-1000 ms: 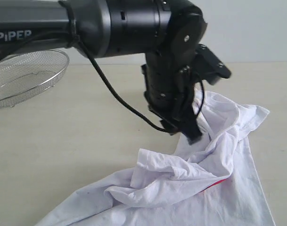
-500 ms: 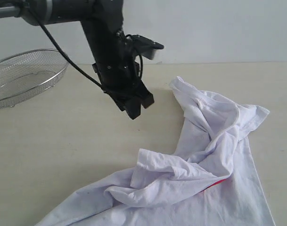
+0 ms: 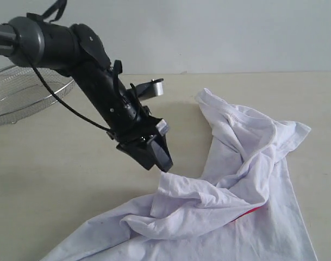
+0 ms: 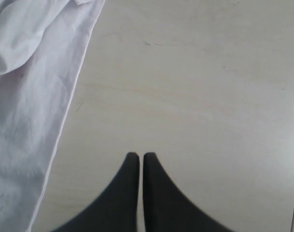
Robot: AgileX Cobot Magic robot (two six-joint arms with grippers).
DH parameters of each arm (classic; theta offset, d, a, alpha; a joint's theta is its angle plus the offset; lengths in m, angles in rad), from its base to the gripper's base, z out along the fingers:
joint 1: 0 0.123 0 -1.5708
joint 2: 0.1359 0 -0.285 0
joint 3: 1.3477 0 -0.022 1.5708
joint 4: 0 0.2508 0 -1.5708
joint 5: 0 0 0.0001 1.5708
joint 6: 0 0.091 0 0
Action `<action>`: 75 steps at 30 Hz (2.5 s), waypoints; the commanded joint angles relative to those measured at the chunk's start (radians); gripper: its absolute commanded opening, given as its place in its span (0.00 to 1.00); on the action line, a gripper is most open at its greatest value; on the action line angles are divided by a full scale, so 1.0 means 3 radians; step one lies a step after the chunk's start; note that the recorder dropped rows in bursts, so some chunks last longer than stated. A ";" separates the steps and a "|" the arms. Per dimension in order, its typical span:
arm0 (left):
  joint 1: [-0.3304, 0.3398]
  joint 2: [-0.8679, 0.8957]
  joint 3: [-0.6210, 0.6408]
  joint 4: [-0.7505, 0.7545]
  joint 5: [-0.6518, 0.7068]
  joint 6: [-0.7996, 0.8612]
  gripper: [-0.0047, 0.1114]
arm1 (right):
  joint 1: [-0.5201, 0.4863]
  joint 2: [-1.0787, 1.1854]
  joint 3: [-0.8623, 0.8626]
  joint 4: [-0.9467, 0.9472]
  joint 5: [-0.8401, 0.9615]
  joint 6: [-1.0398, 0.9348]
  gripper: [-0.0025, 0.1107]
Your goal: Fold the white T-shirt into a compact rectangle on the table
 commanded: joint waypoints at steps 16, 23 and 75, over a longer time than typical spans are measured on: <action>-0.0104 0.0168 0.0037 -0.0700 -0.0082 0.0671 0.08 | -0.0005 -0.0017 -0.0010 0.0005 -0.0011 -0.0040 0.02; -0.0104 -0.0730 0.0037 -0.0643 -0.1312 0.1096 0.08 | -0.0005 -0.0017 -0.0010 0.0049 -0.0081 -0.0009 0.02; -0.1231 -0.0864 0.0879 -0.0561 -0.1120 0.0985 0.69 | -0.0005 -0.0017 -0.0010 -0.0076 -0.0372 0.0104 0.02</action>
